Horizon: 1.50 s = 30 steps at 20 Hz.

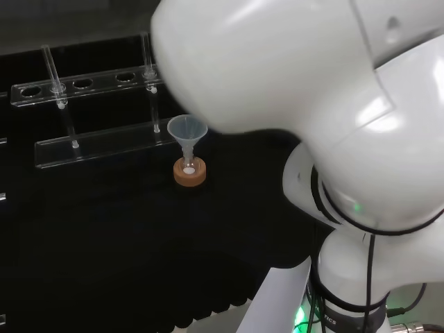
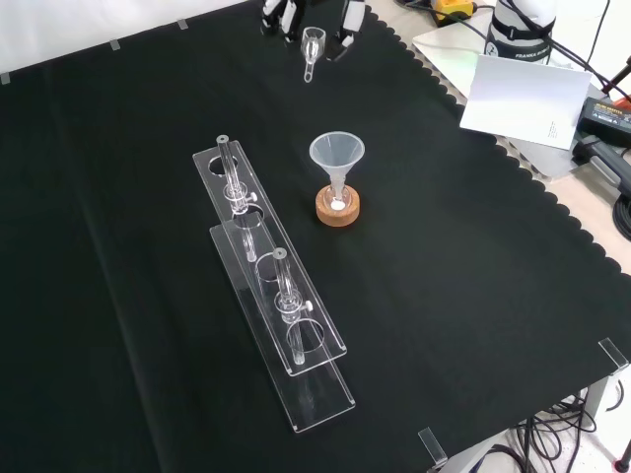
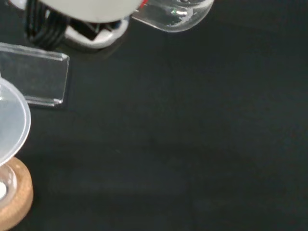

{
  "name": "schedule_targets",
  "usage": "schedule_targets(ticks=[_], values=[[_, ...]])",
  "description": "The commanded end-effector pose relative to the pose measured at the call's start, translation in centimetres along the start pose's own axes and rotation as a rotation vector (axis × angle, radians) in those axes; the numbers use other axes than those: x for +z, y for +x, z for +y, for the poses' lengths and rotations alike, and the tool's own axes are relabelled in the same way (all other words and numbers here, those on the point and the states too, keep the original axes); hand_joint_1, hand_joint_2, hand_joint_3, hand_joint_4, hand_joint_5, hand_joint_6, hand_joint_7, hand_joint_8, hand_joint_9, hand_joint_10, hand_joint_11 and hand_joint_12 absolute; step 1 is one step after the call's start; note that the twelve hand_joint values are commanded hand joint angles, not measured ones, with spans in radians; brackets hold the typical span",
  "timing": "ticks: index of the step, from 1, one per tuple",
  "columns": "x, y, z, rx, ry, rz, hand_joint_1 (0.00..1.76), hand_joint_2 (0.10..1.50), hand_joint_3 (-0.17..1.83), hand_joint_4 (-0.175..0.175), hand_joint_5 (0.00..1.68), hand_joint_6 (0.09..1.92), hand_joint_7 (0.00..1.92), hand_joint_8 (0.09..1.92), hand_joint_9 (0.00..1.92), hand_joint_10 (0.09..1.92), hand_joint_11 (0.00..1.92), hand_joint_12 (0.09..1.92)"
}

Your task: Put the weighing funnel back on the table.

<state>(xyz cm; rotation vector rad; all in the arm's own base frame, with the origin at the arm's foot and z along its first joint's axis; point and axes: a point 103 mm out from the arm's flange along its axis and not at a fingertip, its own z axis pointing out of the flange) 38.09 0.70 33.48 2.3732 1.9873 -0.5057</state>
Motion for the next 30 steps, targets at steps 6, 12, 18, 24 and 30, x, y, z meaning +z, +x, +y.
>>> schedule_targets(ticks=[6,12,18,24,30], values=[[3.6,-3.3,1.4,-0.003,-0.035,0.283,1.13,0.65,0.62,0.175,1.33,0.55,0.58,0.67,1.02,0.23,0.83,1.0],[4.3,-3.6,4.0,-0.008,-0.03,0.254,1.13,0.65,0.62,0.175,1.33,0.56,0.58,0.67,1.03,0.23,0.82,1.01],[6.7,-4.0,8.2,-0.02,0.02,0.224,1.13,0.65,0.62,0.175,1.33,0.56,0.59,0.67,1.03,0.23,0.83,1.01],[9.3,-3.9,12.6,-0.027,0.054,0.18,1.13,0.65,0.63,0.175,1.33,0.56,0.59,0.67,1.03,0.23,0.83,1.01],[11.8,-3.3,16.2,-0.042,0.085,0.13,1.13,0.65,0.63,0.175,1.33,0.56,0.59,0.67,1.03,0.23,0.83,1.01]])
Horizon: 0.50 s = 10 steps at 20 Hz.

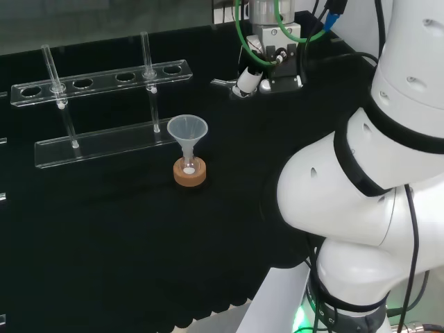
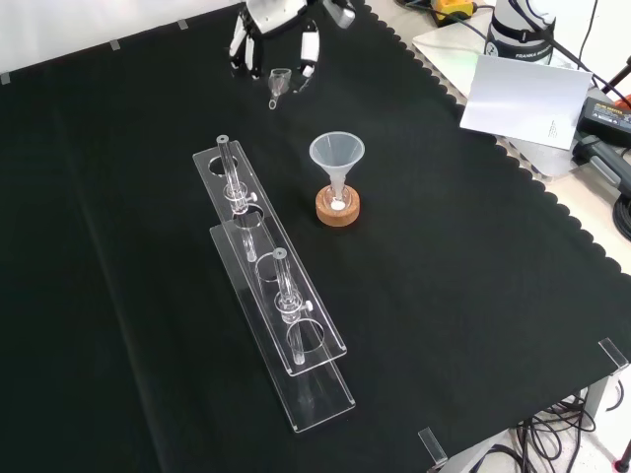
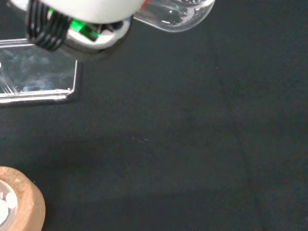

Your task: Put the weighing funnel back on the table.

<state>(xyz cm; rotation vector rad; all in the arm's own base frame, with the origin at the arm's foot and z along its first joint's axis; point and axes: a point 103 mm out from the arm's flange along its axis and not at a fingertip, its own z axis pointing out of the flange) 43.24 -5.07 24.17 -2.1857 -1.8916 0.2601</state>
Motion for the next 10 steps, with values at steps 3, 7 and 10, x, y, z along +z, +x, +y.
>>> schedule_targets(ticks=[3,7,10], values=[[2.7,-2.2,9.8,0.044,-0.005,-0.14,1.13,0.65,0.63,0.175,1.33,0.56,0.59,0.67,1.03,0.23,0.83,1.01],[3.7,-2.4,11.6,0.045,0.015,-0.141,1.13,0.65,0.63,0.175,1.33,0.56,0.6,0.68,1.03,0.23,0.83,1.01],[4.3,-2.5,12.7,0.041,0.026,-0.135,1.13,0.65,0.63,0.175,1.33,0.56,0.6,0.68,1.03,0.24,0.83,1.01]])
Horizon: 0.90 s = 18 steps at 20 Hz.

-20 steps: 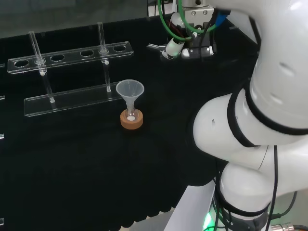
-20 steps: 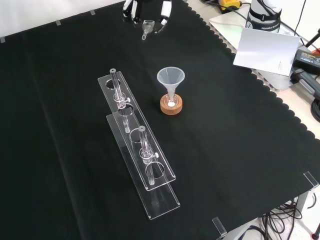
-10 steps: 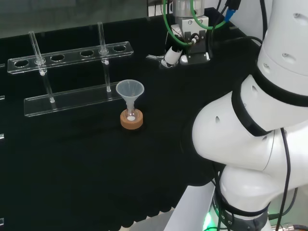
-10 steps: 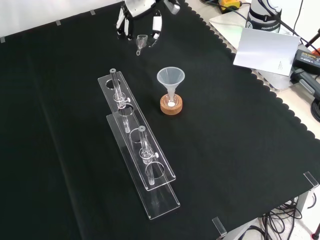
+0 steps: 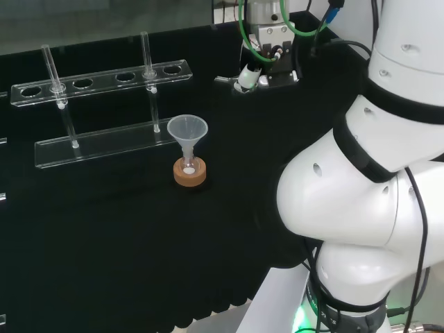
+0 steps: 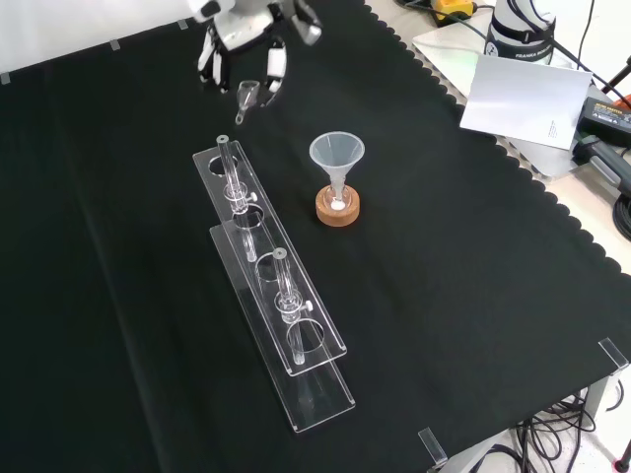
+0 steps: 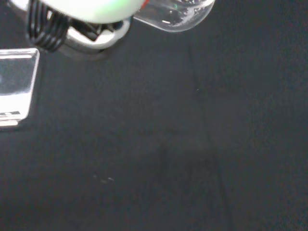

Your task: Put the weighing funnel back on the table.

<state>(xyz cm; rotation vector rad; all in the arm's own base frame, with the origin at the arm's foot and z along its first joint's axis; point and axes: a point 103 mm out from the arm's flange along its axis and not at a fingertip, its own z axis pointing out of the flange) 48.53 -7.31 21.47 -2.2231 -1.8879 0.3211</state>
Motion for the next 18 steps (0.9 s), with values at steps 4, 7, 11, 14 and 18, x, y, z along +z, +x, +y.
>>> schedule_targets(ticks=[4,7,11,14,18], values=[[4.0,-0.8,7.5,0.012,0.03,-0.086,1.13,0.64,0.63,0.175,1.33,0.56,0.6,0.68,1.03,0.24,0.84,1.01],[4.4,-1.0,8.1,0.011,0.034,-0.093,1.13,0.64,0.63,0.175,1.33,0.56,0.6,0.68,1.03,0.24,0.84,1.01],[4.8,-1.2,8.6,0.014,0.042,-0.1,1.13,0.64,0.63,0.175,1.33,0.55,0.6,0.68,1.03,0.24,0.84,1.01],[5.3,-1.3,8.9,0.012,0.048,-0.105,1.13,0.64,0.63,0.175,1.33,0.55,0.6,0.68,1.03,0.24,0.84,1.01],[6.3,-0.9,9.4,0.0,0.068,-0.112,1.13,0.64,0.64,0.175,1.33,0.55,0.6,0.68,1.03,0.24,0.84,1.01]])
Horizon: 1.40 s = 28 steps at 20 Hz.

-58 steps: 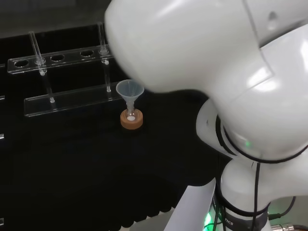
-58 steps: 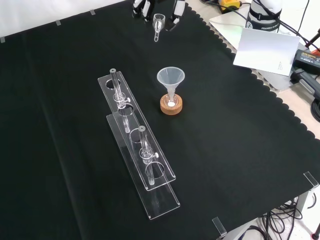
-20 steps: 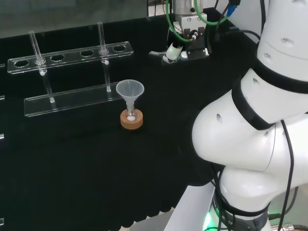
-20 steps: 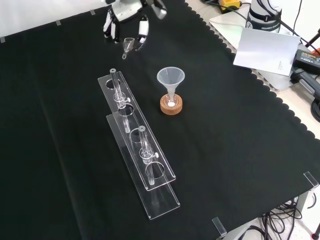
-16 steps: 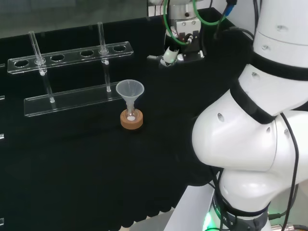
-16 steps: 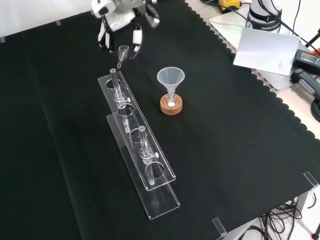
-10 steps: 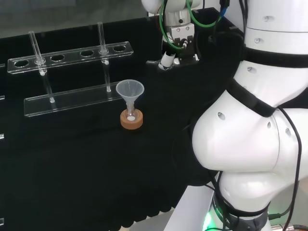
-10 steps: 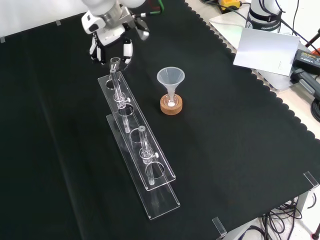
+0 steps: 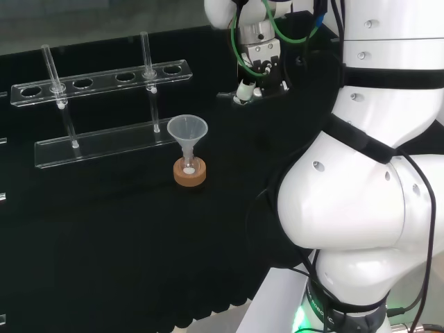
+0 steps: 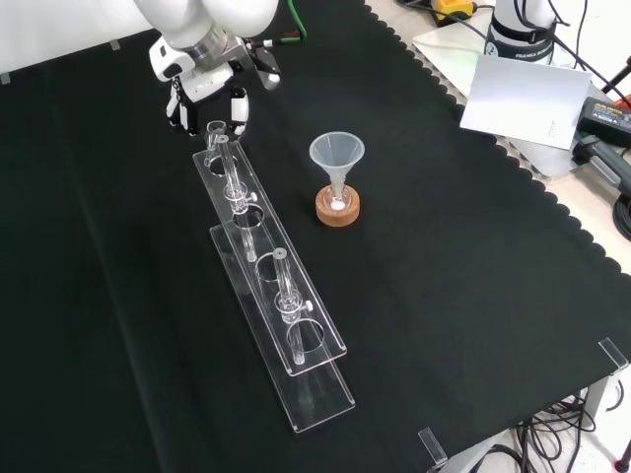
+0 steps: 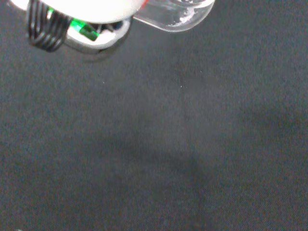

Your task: Put the weighing funnel back on the table.

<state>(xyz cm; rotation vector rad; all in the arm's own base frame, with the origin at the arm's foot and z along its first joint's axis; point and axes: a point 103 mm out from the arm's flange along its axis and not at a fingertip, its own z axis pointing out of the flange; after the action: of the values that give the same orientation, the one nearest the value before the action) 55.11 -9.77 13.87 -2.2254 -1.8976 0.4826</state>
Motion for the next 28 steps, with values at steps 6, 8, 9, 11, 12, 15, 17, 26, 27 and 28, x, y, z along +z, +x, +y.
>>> schedule_targets(ticks=[6,8,9,11,12,15,17,26,27,28], values=[[2.1,1.5,1.7,-0.034,0.037,-0.038,1.13,0.64,0.64,0.175,1.34,0.55,0.6,0.68,1.03,0.24,0.84,1.01],[2.4,1.7,1.9,-0.037,0.042,-0.043,1.13,0.64,0.64,0.175,1.34,0.55,0.6,0.68,1.03,0.24,0.85,1.01],[2.5,1.8,2.0,-0.038,0.044,-0.043,1.13,0.64,0.64,0.175,1.34,0.55,0.6,0.68,1.03,0.24,0.85,1.01],[2.7,2.0,2.2,-0.041,0.049,-0.047,1.13,0.64,0.64,0.175,1.34,0.55,0.6,0.68,1.03,0.24,0.85,1.01],[2.8,2.1,2.3,-0.043,0.052,-0.049,1.13,0.64,0.64,0.175,1.34,0.55,0.6,0.68,1.03,0.24,0.85,1.0],[3.3,2.3,2.5,-0.047,0.06,-0.052,1.13,0.64,0.64,0.175,1.34,0.55,0.6,0.68,1.03,0.24,0.85,1.0],[3.3,2.4,2.5,-0.046,0.063,-0.057,1.13,0.64,0.64,0.175,1.34,0.55,0.6,0.68,1.03,0.24,0.85,1.0],[4.2,3.1,3.0,-0.055,0.077,-0.053,1.13,0.64,0.64,0.175,1.34,0.55,0.6,0.68,1.03,0.24,0.85,1.0],[4.2,3.2,3.0,-0.055,0.077,-0.053,1.13,0.64,0.64,0.175,1.34,0.55,0.6,0.68,1.03,0.24,0.85,1.0],[4.2,3.3,3.0,-0.056,0.078,-0.054,1.13,0.64,0.64,0.175,1.34,0.55,0.6,0.68,1.03,0.24,0.85,1.0]])
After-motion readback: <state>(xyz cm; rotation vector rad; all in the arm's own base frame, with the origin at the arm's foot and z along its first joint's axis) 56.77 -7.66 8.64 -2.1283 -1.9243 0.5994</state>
